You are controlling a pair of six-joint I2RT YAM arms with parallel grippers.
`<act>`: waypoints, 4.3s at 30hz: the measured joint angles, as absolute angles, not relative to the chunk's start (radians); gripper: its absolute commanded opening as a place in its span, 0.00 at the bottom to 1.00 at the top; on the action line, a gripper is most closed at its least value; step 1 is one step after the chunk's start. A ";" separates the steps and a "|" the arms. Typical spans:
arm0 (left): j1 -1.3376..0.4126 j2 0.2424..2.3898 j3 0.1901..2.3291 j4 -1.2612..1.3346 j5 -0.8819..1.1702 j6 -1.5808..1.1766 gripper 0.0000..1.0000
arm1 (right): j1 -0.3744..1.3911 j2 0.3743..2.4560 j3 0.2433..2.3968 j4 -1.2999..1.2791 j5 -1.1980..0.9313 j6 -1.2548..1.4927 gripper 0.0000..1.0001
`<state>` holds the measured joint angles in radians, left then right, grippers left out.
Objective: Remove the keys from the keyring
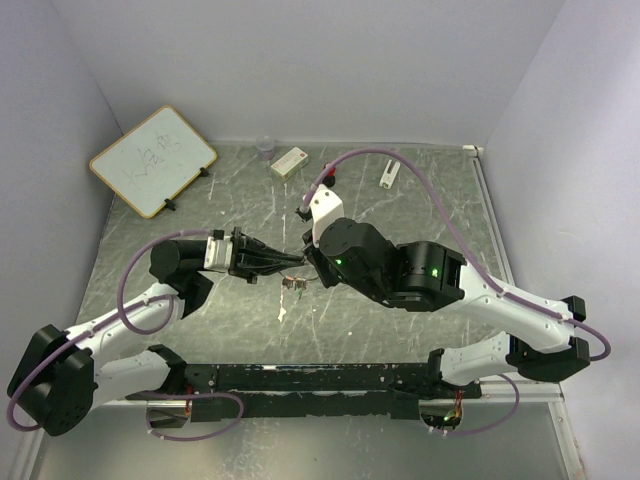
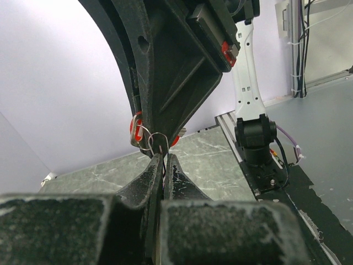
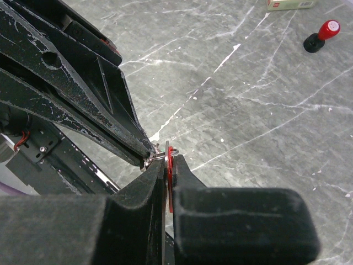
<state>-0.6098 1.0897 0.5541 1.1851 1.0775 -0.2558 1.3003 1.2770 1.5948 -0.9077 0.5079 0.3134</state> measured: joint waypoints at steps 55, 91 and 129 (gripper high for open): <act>-0.626 1.214 0.569 1.530 1.169 -0.574 0.07 | 1.129 1.196 1.368 -0.719 0.470 0.219 0.00; -0.632 1.131 0.688 0.595 0.698 -0.021 0.07 | 0.506 1.485 0.915 -0.211 0.363 0.274 0.15; -0.653 1.100 0.762 0.582 0.563 -0.066 0.07 | 0.847 0.892 0.280 0.477 0.102 0.214 0.54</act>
<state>-0.6525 1.1004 0.7624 0.5816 0.5632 -0.0658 0.8467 0.8925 0.2802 0.4767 0.1024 0.2138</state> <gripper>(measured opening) 0.069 0.528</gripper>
